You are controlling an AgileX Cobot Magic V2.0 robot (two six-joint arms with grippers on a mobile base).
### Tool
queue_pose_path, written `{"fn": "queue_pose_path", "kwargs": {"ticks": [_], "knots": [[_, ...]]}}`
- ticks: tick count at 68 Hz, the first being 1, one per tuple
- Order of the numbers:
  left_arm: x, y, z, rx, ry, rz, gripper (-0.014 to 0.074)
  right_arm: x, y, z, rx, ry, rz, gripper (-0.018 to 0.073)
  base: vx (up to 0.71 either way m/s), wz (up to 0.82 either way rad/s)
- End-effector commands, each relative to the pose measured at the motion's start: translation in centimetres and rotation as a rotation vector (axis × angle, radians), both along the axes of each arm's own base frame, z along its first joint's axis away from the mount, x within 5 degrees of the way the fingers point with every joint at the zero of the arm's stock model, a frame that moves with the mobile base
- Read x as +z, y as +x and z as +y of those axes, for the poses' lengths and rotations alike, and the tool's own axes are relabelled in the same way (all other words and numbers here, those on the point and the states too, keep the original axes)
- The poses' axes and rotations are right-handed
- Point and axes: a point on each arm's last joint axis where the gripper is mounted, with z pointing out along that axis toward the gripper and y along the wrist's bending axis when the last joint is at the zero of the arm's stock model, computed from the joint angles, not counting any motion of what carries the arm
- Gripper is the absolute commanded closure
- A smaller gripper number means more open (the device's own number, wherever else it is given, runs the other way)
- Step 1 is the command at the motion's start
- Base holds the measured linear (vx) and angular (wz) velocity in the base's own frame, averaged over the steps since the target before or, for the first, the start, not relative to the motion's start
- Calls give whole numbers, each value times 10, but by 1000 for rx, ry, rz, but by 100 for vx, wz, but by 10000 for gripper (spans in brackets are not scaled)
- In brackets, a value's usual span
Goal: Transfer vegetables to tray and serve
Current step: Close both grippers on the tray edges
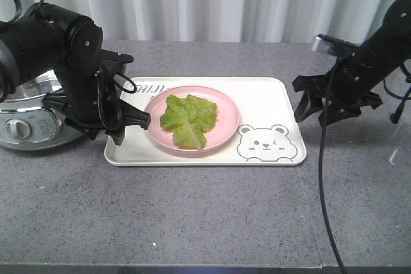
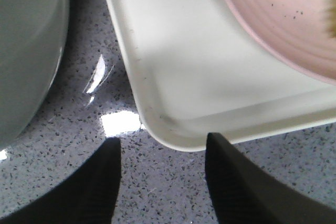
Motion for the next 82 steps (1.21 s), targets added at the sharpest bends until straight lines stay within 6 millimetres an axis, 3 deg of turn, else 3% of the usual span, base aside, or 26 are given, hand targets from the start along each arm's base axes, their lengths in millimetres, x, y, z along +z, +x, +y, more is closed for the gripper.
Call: {"fn": "queue_pose_path", "kwargs": {"ticks": [1,19,40,82], "knots": [[24,-5,3,4,-7,-68,231,26,-7,6,13,10,-50,141,0,0],[22,-3,3,2,2,-69,231,21,-6,7,-22,-35,-23,141,0,0],[20,-3,3,2,7,-58,231,13,-4,22,-12,-51,-16,141,0,0],[20,-2,3,-4,4,-68,231,4,1,18,-45,-100,-9,141,0,0]]}}
